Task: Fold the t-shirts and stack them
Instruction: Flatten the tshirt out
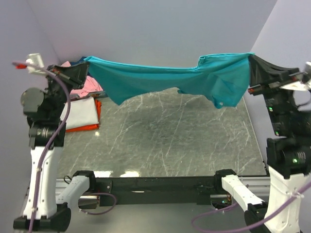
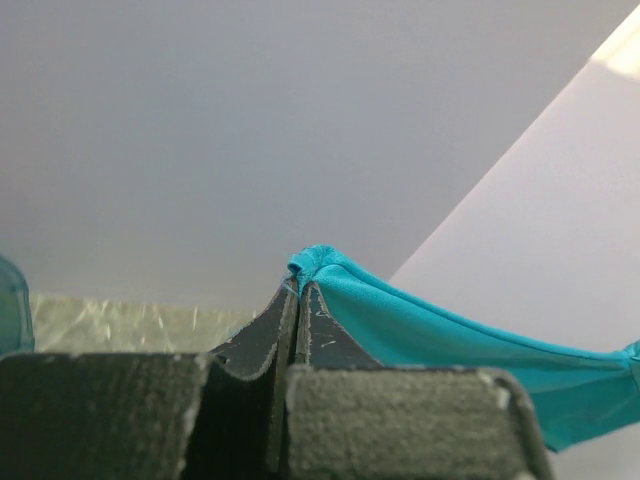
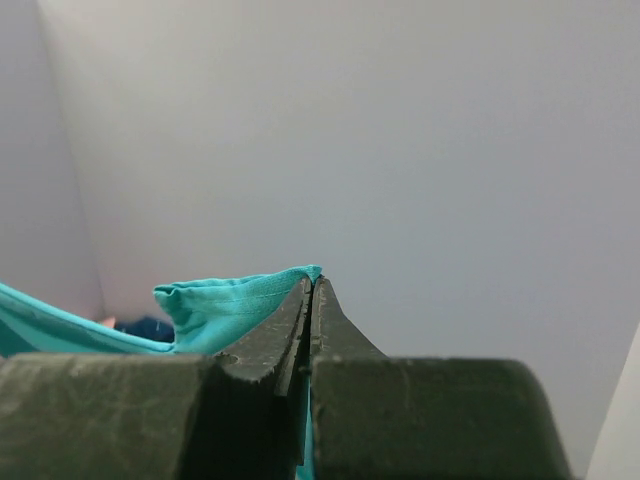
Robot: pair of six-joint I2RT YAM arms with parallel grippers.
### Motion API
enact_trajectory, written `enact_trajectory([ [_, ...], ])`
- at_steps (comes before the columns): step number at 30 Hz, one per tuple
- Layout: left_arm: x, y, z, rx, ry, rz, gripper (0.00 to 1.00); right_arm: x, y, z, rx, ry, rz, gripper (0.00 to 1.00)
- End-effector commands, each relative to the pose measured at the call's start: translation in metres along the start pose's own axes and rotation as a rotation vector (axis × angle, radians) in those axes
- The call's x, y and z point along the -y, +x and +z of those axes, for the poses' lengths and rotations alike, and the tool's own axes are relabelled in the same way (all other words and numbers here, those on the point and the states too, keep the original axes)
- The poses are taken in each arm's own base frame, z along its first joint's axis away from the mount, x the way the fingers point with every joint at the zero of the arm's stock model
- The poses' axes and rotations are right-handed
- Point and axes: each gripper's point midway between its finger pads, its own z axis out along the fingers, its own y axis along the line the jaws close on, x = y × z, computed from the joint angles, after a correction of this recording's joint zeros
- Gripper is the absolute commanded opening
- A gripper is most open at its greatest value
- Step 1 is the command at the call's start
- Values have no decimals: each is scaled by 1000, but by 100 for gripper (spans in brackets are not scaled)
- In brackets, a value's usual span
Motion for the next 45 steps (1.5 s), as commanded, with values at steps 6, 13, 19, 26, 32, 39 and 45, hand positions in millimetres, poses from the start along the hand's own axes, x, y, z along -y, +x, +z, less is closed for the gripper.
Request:
enact_trajectory([
  [6,33,-61,-36,213,-7,43,0,-15,-81,-21,201,-40,-45,0],
  [13,10,-46,-9,160,-54,19,1,3,-58,10,115,24,-15,0],
  [19,-33,19,51,-7,-21,-106,1,48,51,73,-115,125,-34,0],
  [26,-98,137,108,-272,-71,-138,1,107,199,107,-315,172,86,0],
  [32,-143,239,139,-469,-141,-108,64,184,383,107,-647,272,190,0],
  [39,-150,279,151,-561,-191,-62,82,238,529,90,-997,390,324,74],
  [45,-145,309,117,-657,-234,-77,83,229,535,38,-1036,534,351,79],
])
